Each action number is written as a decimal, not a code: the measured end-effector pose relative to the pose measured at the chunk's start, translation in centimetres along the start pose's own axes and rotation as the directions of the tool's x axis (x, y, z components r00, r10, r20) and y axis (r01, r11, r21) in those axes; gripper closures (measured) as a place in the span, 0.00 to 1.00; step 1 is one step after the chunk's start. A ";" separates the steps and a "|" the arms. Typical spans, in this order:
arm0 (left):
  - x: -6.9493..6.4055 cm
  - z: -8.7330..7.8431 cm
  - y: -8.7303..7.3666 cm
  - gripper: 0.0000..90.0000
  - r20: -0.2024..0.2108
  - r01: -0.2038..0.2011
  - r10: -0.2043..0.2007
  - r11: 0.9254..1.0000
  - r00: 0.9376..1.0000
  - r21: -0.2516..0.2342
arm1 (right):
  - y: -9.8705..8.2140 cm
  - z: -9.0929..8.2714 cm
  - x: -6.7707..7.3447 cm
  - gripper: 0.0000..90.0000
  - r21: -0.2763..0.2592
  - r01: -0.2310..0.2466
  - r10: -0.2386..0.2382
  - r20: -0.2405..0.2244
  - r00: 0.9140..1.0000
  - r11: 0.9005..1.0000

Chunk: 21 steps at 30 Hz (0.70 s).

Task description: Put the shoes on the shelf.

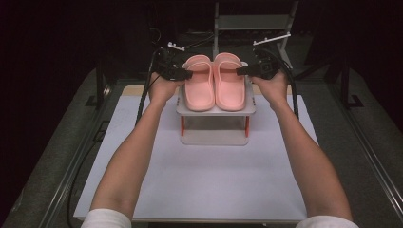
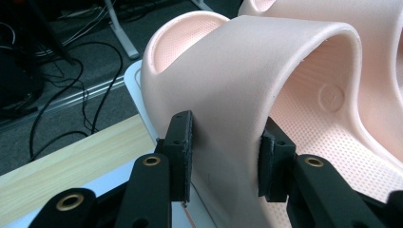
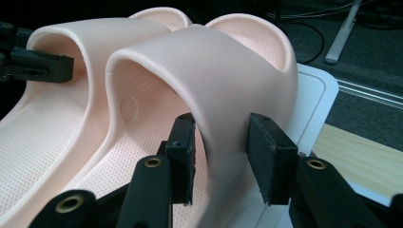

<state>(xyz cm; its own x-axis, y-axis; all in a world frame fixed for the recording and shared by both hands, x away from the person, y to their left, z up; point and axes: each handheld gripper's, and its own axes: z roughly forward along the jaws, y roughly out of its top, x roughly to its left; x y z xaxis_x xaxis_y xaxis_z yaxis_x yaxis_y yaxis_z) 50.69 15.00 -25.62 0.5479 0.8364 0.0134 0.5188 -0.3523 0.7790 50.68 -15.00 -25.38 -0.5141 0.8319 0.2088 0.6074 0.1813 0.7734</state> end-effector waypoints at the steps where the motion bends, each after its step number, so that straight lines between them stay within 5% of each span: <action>1: 0.0 0.0 0.0 0.69 0.000 0.000 0.000 1.000 1.000 -0.001 | 0.0 0.0 0.0 0.68 0.000 -0.003 0.003 -0.002 1.000 1.000; 21: 0.0 -0.2 -0.2 0.65 0.014 -0.012 0.012 1.000 1.000 -0.014 | -0.2 -0.1 0.0 0.61 -0.019 -0.013 0.013 -0.022 1.000 1.000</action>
<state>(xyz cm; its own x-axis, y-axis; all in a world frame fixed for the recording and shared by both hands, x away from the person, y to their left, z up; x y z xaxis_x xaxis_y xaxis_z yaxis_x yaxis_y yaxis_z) 50.44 15.12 -25.65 0.5636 0.8259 0.0139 0.5028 -0.3564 0.7875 50.51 -15.12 -25.54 -0.5193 0.8226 0.2317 0.6024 0.1601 0.7820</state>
